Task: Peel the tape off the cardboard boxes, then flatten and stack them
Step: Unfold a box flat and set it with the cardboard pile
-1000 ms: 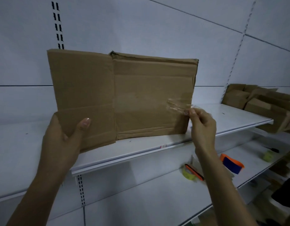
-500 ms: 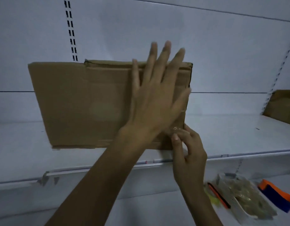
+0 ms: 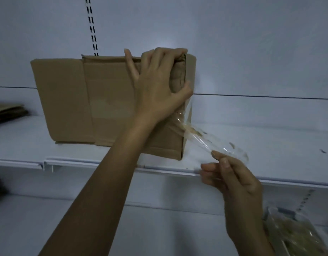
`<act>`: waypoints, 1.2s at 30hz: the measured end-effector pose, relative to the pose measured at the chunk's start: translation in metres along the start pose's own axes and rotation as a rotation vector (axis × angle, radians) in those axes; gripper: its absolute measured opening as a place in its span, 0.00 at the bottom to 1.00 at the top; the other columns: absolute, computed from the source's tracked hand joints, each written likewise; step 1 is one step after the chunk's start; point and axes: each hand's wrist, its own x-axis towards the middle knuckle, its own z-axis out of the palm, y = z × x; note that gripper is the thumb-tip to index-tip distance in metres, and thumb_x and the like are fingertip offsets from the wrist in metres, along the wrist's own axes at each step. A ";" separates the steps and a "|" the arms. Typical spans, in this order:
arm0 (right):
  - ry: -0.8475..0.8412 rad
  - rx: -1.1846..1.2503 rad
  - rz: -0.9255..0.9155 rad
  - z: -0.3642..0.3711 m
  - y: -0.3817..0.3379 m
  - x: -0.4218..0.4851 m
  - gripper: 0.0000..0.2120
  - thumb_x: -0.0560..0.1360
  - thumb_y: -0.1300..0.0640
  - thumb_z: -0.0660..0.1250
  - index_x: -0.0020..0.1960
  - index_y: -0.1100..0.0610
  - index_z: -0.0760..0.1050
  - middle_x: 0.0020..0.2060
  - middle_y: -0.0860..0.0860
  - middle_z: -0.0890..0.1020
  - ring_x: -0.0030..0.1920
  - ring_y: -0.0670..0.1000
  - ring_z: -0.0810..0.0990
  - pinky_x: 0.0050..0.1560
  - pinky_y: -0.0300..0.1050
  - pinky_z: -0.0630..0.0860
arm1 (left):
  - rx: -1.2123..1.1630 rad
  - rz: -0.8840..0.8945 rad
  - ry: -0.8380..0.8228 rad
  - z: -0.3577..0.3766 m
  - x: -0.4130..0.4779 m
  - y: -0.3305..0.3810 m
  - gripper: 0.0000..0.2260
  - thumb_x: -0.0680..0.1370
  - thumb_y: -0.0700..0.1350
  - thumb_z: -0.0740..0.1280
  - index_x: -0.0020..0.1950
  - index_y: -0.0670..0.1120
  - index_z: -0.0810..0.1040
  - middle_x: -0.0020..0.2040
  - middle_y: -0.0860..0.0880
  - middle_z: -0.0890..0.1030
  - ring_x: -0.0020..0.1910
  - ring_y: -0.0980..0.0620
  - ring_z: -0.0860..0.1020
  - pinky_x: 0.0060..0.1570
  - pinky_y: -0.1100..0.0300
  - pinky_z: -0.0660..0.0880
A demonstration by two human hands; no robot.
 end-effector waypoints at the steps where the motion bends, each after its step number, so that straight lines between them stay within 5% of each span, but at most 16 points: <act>1: -0.034 0.077 0.090 -0.008 -0.005 0.001 0.10 0.67 0.49 0.66 0.44 0.49 0.85 0.35 0.57 0.84 0.34 0.53 0.83 0.34 0.41 0.79 | 0.015 -0.005 0.029 0.002 -0.001 0.001 0.21 0.69 0.54 0.65 0.62 0.52 0.75 0.56 0.54 0.77 0.62 0.51 0.71 0.71 0.35 0.43; 4: -0.057 0.266 0.174 -0.019 -0.023 0.013 0.11 0.68 0.53 0.65 0.42 0.58 0.83 0.33 0.56 0.84 0.31 0.50 0.82 0.31 0.38 0.78 | 0.054 -0.016 0.089 0.009 -0.001 0.004 0.21 0.68 0.53 0.65 0.60 0.51 0.77 0.55 0.53 0.78 0.60 0.50 0.73 0.71 0.35 0.48; 9: 0.021 0.303 0.126 -0.033 -0.026 0.037 0.13 0.78 0.59 0.59 0.42 0.58 0.81 0.38 0.53 0.86 0.37 0.47 0.85 0.35 0.36 0.79 | 0.062 0.004 0.104 0.008 -0.001 0.003 0.21 0.68 0.53 0.65 0.60 0.51 0.76 0.55 0.53 0.78 0.60 0.50 0.73 0.71 0.36 0.49; 12: 0.111 0.556 0.107 -0.076 -0.037 0.052 0.07 0.68 0.55 0.70 0.35 0.55 0.84 0.36 0.47 0.85 0.36 0.43 0.83 0.37 0.34 0.79 | 0.061 0.002 0.102 0.005 -0.002 0.001 0.21 0.68 0.54 0.65 0.60 0.51 0.76 0.55 0.53 0.77 0.61 0.50 0.72 0.71 0.36 0.48; 14: -0.012 0.630 0.135 -0.117 -0.035 0.057 0.12 0.73 0.55 0.68 0.50 0.62 0.83 0.51 0.54 0.84 0.53 0.45 0.81 0.55 0.33 0.74 | 0.066 0.008 0.112 0.004 -0.004 -0.001 0.21 0.68 0.53 0.64 0.60 0.50 0.76 0.55 0.52 0.77 0.60 0.49 0.73 0.71 0.37 0.47; 16: -0.127 0.741 0.188 -0.193 -0.007 0.066 0.28 0.84 0.50 0.38 0.73 0.67 0.61 0.72 0.61 0.65 0.74 0.51 0.62 0.72 0.36 0.50 | 0.063 0.014 0.128 0.006 -0.005 -0.003 0.21 0.68 0.52 0.64 0.60 0.49 0.76 0.55 0.51 0.77 0.60 0.48 0.73 0.71 0.37 0.48; 17: -0.101 0.679 0.141 -0.214 -0.005 0.063 0.31 0.83 0.49 0.31 0.76 0.65 0.56 0.75 0.61 0.60 0.76 0.53 0.57 0.74 0.37 0.47 | 0.066 0.016 0.139 0.008 -0.005 -0.003 0.21 0.68 0.52 0.64 0.60 0.48 0.76 0.54 0.50 0.77 0.60 0.47 0.73 0.71 0.37 0.49; 18: 0.076 0.422 0.033 -0.208 -0.010 0.052 0.30 0.84 0.51 0.34 0.74 0.66 0.62 0.72 0.61 0.65 0.74 0.54 0.63 0.74 0.40 0.56 | 0.070 0.019 0.147 0.010 -0.005 -0.002 0.21 0.68 0.51 0.64 0.59 0.48 0.76 0.54 0.49 0.77 0.59 0.46 0.73 0.70 0.36 0.50; 20: 0.285 0.094 0.108 -0.162 -0.034 0.046 0.20 0.84 0.56 0.50 0.56 0.62 0.80 0.55 0.57 0.83 0.56 0.53 0.82 0.53 0.43 0.80 | 0.085 0.021 0.146 0.012 -0.004 -0.001 0.20 0.68 0.51 0.64 0.59 0.47 0.75 0.54 0.48 0.77 0.59 0.46 0.73 0.70 0.36 0.51; 22: 0.401 0.105 -0.005 -0.123 -0.035 0.033 0.11 0.81 0.58 0.58 0.50 0.57 0.80 0.46 0.52 0.86 0.45 0.50 0.85 0.43 0.42 0.82 | 0.097 0.022 0.134 0.013 -0.005 -0.002 0.20 0.69 0.51 0.64 0.59 0.47 0.74 0.54 0.46 0.76 0.60 0.45 0.72 0.71 0.36 0.50; 27: 0.146 -0.205 -0.140 -0.065 -0.024 0.023 0.06 0.78 0.59 0.65 0.50 0.53 0.80 0.46 0.47 0.85 0.47 0.46 0.83 0.39 0.38 0.79 | 0.086 0.040 0.129 0.012 -0.007 -0.005 0.19 0.71 0.52 0.64 0.59 0.45 0.73 0.54 0.44 0.76 0.61 0.43 0.72 0.71 0.38 0.47; 30: -0.069 -0.453 -0.190 -0.040 -0.016 0.024 0.09 0.76 0.54 0.66 0.56 0.46 0.76 0.49 0.37 0.82 0.51 0.38 0.80 0.48 0.32 0.76 | 0.084 0.029 0.072 0.010 -0.006 -0.006 0.23 0.71 0.59 0.66 0.60 0.47 0.72 0.56 0.46 0.75 0.62 0.44 0.71 0.72 0.37 0.47; 33: -0.337 -0.712 -0.153 -0.012 -0.009 0.023 0.18 0.76 0.50 0.62 0.65 0.48 0.74 0.59 0.40 0.79 0.58 0.40 0.76 0.61 0.39 0.74 | 0.065 -0.003 -0.042 0.005 -0.002 -0.005 0.25 0.70 0.62 0.66 0.61 0.49 0.70 0.58 0.47 0.73 0.62 0.44 0.69 0.66 0.32 0.57; 36: -0.533 -0.876 -0.159 0.006 -0.024 0.027 0.19 0.73 0.41 0.68 0.62 0.44 0.75 0.54 0.39 0.80 0.52 0.40 0.78 0.55 0.44 0.77 | 0.025 0.006 -0.055 -0.009 -0.003 -0.008 0.22 0.70 0.55 0.66 0.61 0.48 0.70 0.56 0.48 0.72 0.60 0.45 0.69 0.62 0.32 0.61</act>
